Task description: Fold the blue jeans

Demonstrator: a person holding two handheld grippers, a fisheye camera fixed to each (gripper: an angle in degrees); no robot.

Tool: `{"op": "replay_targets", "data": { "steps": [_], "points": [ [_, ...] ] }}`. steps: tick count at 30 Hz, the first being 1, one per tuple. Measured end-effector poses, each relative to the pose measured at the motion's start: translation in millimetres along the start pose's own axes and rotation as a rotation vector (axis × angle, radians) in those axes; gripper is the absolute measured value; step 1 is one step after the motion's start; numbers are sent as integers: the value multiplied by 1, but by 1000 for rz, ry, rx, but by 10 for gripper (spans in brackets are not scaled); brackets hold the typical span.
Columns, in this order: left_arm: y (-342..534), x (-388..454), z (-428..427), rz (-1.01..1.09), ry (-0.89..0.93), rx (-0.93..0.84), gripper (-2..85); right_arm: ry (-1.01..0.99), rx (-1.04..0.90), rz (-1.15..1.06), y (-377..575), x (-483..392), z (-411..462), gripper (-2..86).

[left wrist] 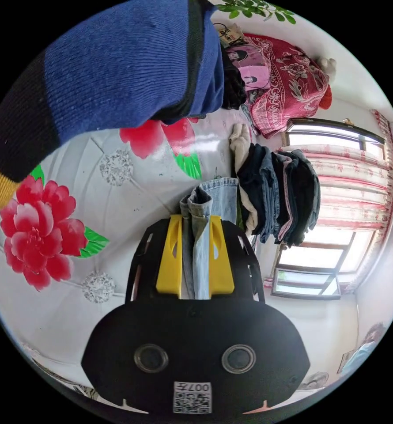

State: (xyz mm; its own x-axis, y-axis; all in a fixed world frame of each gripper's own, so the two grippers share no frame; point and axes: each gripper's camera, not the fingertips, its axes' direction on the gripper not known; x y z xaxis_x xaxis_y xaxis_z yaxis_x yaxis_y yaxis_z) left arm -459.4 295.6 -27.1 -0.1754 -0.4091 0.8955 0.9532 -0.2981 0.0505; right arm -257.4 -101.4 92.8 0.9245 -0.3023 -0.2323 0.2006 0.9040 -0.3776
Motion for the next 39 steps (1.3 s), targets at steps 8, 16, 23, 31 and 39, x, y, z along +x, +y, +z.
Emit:
{"op": "replay_targets", "data": {
  "steps": [8,16,23,31,39],
  "points": [
    [21,54,36,190,62,-27,4,-18,5,-11,2,20,-36,-3],
    [212,269,100,1067,221,-405,0,31,84,150,42,93,-97,-2],
    [457,247,269,1261,61,-945,41,-70,275,546,133,203,-149,22],
    [488,224,263,1393,-59,-908,62,-206,513,994,270,328,-185,105],
    [386,183,232,1021,-325,-588,72,-386,747,1267,317,420,-166,115]
  ]
}}
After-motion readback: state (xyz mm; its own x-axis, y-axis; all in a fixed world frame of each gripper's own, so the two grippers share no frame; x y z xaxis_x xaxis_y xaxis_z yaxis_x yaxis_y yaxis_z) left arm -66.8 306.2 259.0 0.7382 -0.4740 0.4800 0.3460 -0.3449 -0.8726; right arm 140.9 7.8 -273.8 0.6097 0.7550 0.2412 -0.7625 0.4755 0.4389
